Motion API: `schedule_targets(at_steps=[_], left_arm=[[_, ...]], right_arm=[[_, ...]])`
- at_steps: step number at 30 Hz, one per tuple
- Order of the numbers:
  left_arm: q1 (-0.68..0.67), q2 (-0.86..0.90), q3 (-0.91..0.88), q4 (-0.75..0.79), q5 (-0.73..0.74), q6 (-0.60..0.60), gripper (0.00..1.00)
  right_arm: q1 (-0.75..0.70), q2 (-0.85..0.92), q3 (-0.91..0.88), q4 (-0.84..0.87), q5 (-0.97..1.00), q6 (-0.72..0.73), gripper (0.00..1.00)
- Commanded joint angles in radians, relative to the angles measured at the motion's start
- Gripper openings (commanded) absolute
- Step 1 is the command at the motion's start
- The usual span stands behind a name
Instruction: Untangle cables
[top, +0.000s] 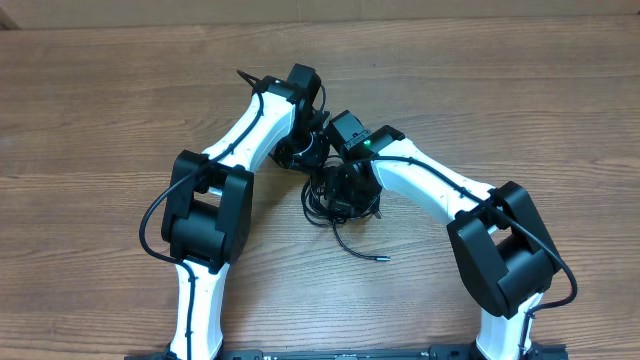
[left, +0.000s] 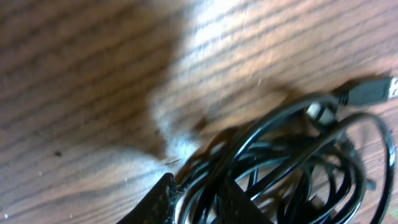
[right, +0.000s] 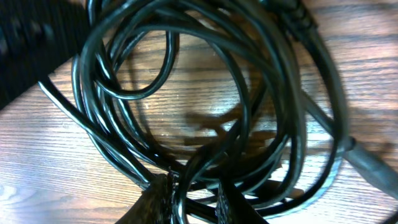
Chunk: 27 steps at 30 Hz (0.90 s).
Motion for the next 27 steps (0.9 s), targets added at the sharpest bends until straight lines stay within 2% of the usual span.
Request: schedule_targets(at_steps=[1,3,5,8,12,20,23,25,27], left_arm=[[-0.006,0.019,-0.013,-0.033,-0.002,0.092,0.28],[-0.006,0.019,-0.013,-0.045,0.003,0.123,0.31],[-0.007,0.019,-0.013,-0.06,0.01,0.13,0.34],[-0.008,0.019,-0.013,-0.081,0.009,0.141,0.36],[-0.006,0.019,-0.013,-0.145,0.01,0.254,0.46],[-0.004,0.019,0.017,-0.168,0.112,0.256,0.61],[0.002,0.019,0.031,-0.185,0.208,0.255,0.62],[0.006,0.019,0.035,-0.182,0.34,0.254,0.62],[0.006,0.019,0.035,-0.182,0.363,0.245,0.61]], right_arm=[[0.005,0.017,-0.012,0.015,-0.001,0.011,0.2],[0.005,0.017,-0.012,0.017,-0.001,0.011,0.14],[0.005,0.016,-0.012,0.017,-0.001,0.011,0.04],[-0.005,0.016,-0.011,0.021,-0.003,0.011,0.04],[-0.029,0.016,-0.011,0.045,-0.043,0.011,0.04],[-0.069,0.016,-0.011,0.074,-0.043,0.025,0.04],[-0.076,0.016,-0.011,0.094,-0.042,0.064,0.04],[-0.077,0.016,-0.012,0.121,-0.042,0.116,0.04],[-0.077,0.016,-0.012,0.139,-0.042,0.161,0.04]])
